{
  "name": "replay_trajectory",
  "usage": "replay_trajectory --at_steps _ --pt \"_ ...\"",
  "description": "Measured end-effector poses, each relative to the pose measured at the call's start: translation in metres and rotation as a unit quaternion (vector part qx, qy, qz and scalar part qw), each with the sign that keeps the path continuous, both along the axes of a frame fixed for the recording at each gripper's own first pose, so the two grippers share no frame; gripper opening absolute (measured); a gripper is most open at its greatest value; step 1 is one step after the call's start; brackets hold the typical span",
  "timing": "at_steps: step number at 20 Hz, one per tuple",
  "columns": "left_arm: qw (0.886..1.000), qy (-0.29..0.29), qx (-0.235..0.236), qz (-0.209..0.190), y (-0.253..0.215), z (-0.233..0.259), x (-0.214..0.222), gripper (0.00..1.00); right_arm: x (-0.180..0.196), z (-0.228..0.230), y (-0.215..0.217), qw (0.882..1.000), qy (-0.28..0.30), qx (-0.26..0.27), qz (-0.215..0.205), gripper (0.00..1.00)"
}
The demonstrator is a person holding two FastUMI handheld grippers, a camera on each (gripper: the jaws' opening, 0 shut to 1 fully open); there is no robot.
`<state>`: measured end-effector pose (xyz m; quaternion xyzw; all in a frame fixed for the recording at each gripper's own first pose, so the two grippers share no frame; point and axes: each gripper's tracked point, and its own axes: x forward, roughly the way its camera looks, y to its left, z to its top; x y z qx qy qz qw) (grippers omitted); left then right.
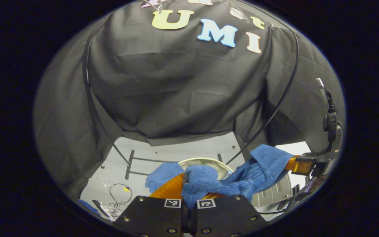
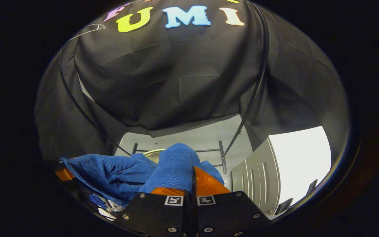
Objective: Grasp the clothes on the hanger with both hands and then place them into the laundry hamper below.
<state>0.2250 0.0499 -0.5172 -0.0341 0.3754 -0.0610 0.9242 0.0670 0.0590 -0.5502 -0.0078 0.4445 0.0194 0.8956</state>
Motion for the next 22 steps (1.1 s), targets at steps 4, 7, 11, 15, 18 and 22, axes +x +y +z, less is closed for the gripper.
replay_trajectory --at_steps 4,7,11,15,18,22 --pt "1.0 0.012 0.009 0.008 0.007 -0.025 0.002 0.04 -0.006 -0.027 -0.001 1.0 0.017 -0.004 0.001 0.02" --pt "1.0 0.015 0.009 0.009 0.008 -0.031 0.005 0.04 -0.009 -0.032 -0.004 1.0 0.023 -0.002 -0.004 0.04" --pt "1.0 0.024 0.014 -0.007 0.002 -0.03 -0.002 0.1 -0.017 -0.032 0.002 0.999 0.041 0.009 -0.001 0.1" --pt "0.999 0.042 0.019 -0.024 0.002 -0.019 -0.027 0.54 -0.042 -0.018 0.013 0.997 0.074 0.018 0.024 0.6" --pt "0.999 0.038 0.029 -0.009 0.02 0.013 -0.05 0.96 -0.058 0.015 0.009 0.997 0.062 -0.007 0.044 0.98" --pt "0.999 -0.004 0.043 0.0 0.035 0.084 -0.073 0.96 -0.068 0.075 -0.01 0.999 0.023 -0.032 0.035 0.98"
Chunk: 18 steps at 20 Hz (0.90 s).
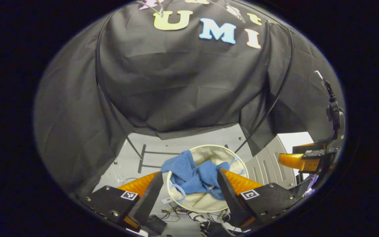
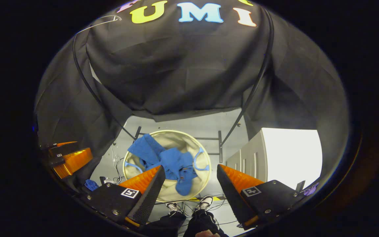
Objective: Grasp the clothes on the hanger with both hands and then place them into the laundry hamper below.
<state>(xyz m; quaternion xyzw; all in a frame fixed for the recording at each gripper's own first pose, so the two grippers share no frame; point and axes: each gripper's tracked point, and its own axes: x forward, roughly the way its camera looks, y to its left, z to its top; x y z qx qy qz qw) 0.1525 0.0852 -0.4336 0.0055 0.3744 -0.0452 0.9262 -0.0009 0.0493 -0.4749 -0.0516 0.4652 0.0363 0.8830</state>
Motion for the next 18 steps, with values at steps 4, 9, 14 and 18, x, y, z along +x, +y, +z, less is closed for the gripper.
replay_trajectory --at_steps 4,9,14,18 --pt "0.998 -0.062 0.01 -0.016 -0.002 0.077 -0.011 0.96 0.007 0.076 -0.024 0.997 -0.069 -0.014 -0.034 0.98" --pt "0.985 -0.165 0.029 -0.039 -0.021 0.188 -0.005 0.96 0.02 0.182 -0.051 0.979 -0.192 -0.018 -0.07 0.98" --pt "0.96 -0.277 0.023 -0.007 -0.053 0.324 -0.012 0.96 0.024 0.291 -0.073 0.947 -0.314 -0.001 -0.065 0.98" --pt "0.94 -0.338 0.011 0.037 -0.081 0.405 -0.038 0.96 0.016 0.383 -0.102 0.907 -0.418 0.027 -0.05 0.94"
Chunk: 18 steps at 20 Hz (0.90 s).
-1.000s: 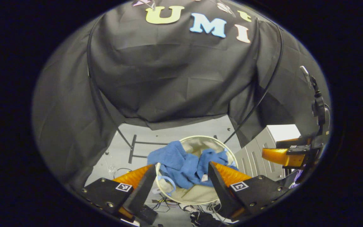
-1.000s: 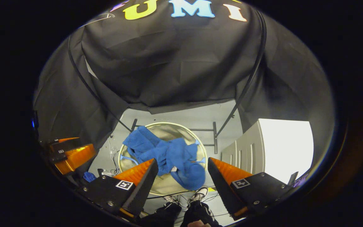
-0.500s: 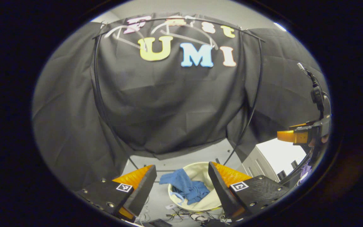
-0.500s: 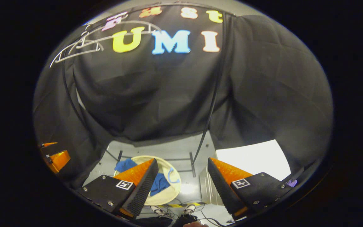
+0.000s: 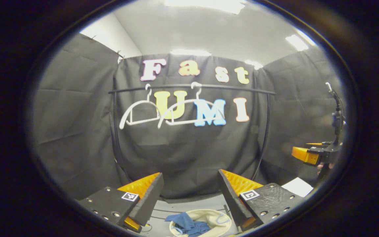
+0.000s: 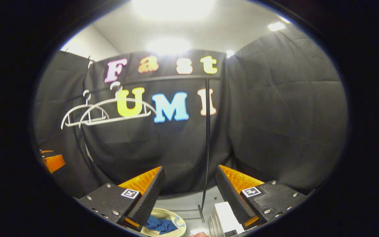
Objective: Grasp the clothes on the hanger with both hands and then place them into the laundry hamper below.
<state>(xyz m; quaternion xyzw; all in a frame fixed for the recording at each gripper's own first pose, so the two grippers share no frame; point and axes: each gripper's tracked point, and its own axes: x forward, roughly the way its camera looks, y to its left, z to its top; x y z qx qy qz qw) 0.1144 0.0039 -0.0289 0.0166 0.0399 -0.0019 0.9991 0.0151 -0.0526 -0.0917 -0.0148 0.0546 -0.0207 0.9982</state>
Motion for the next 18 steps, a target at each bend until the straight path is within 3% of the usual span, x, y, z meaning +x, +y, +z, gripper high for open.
replay_trajectory --at_steps 4,6,9,12,17,18 --pt "0.996 -0.08 -0.032 0.03 -0.017 0.093 -0.032 0.95 -0.006 0.072 -0.036 0.996 -0.088 -0.005 0.014 0.94" --pt "0.992 -0.112 -0.028 0.046 -0.025 0.123 -0.046 0.95 -0.016 0.079 -0.048 0.994 -0.106 -0.007 0.019 0.99" --pt "0.983 -0.159 -0.017 0.095 -0.022 0.15 -0.079 0.95 -0.028 0.078 -0.066 0.994 -0.106 0.0 0.017 0.94" --pt "0.975 -0.18 0.006 0.127 -0.019 0.156 -0.104 0.95 -0.039 0.075 -0.076 0.994 -0.107 0.02 0.008 0.94" --pt "0.986 -0.131 0.006 0.099 -0.022 0.122 -0.098 0.95 -0.046 0.063 -0.072 0.995 -0.101 0.021 -0.016 0.96" --pt "0.987 -0.127 0.0 0.096 -0.02 0.116 -0.099 0.96 -0.047 0.062 -0.066 0.995 -0.1 0.014 -0.012 0.91"
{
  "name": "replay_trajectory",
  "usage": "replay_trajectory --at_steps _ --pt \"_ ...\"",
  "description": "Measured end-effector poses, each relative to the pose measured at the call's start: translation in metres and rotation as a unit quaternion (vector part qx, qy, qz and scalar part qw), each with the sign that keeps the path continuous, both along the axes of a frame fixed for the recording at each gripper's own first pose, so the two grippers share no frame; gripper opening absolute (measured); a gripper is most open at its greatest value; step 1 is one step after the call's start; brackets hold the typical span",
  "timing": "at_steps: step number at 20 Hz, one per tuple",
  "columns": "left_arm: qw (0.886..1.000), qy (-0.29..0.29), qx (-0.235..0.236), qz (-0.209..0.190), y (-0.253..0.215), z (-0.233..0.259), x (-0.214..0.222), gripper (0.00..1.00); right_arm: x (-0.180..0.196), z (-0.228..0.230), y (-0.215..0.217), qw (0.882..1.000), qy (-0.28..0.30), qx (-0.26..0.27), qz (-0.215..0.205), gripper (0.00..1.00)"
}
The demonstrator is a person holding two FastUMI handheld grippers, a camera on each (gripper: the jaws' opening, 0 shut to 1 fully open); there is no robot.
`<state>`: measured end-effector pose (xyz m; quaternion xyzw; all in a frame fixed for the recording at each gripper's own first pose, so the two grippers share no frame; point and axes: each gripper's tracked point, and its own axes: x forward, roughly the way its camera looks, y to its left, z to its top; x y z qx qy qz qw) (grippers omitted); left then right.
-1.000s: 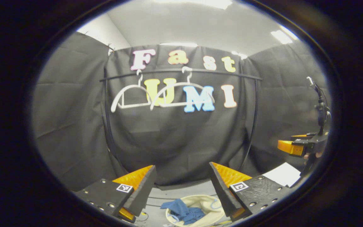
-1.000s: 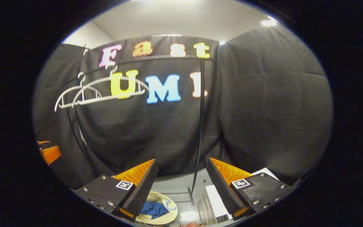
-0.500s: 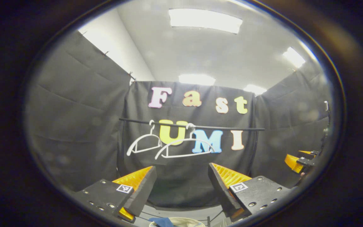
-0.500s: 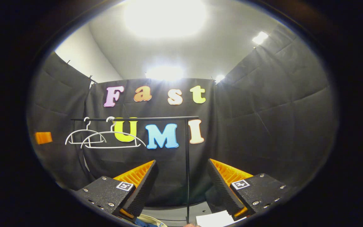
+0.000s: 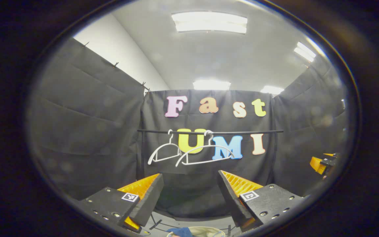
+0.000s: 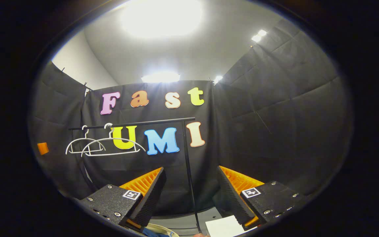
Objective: Grasp the clothes on the hanger with both hands and then place them into the laundry hamper below.
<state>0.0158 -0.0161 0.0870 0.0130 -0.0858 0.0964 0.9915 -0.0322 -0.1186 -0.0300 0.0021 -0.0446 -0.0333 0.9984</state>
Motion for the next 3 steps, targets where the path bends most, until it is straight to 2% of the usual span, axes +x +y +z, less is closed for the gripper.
replay_trajectory --at_steps 1,3 --pt "1.0 0.005 -0.006 -0.002 0.002 -0.005 -0.001 0.96 0.0 -0.001 0.003 1.0 -0.001 -0.008 -0.001 0.95" --pt "1.0 0.011 -0.019 -0.004 0.016 -0.02 0.005 0.95 -0.003 -0.005 0.011 1.0 -0.001 -0.022 0.0 0.95"
